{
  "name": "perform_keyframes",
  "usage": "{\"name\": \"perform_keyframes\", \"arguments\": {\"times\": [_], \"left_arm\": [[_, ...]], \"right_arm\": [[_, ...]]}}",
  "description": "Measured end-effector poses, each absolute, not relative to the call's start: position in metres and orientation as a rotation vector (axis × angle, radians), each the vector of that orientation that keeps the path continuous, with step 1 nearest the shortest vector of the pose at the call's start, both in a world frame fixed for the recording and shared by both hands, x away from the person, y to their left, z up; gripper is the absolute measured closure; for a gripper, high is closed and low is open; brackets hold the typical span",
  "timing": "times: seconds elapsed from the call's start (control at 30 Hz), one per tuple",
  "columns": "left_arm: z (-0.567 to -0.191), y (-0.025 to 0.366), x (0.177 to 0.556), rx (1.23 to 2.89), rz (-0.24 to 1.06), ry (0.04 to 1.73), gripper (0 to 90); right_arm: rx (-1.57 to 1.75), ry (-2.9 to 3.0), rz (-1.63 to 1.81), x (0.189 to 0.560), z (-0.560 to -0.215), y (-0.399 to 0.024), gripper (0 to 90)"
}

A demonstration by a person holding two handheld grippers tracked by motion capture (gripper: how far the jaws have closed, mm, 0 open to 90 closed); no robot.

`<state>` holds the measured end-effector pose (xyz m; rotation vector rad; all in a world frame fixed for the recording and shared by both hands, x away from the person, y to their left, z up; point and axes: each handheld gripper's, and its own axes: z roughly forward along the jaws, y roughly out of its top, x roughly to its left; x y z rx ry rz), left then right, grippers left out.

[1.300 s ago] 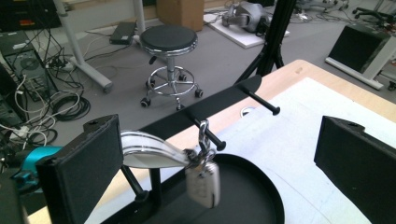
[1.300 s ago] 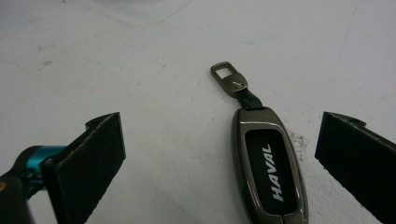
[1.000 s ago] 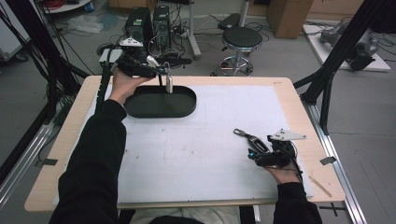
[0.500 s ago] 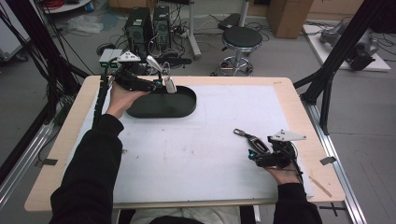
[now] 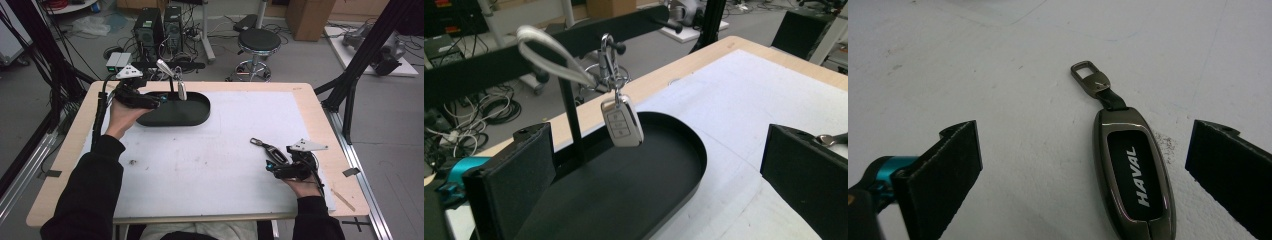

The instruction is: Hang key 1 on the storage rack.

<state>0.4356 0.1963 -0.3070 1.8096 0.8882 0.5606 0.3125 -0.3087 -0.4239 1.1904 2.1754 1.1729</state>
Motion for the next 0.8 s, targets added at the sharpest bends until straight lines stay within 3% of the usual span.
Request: {"name": "perform_keyframes", "arguments": {"times": [0.8], "left_arm": [[-0.351,0.215,0.392,1.855,0.516,0.965,1.7]], "right_arm": [[1.187,2.168,1.2,0.313,-0.423,-0.307,0.8]]}}
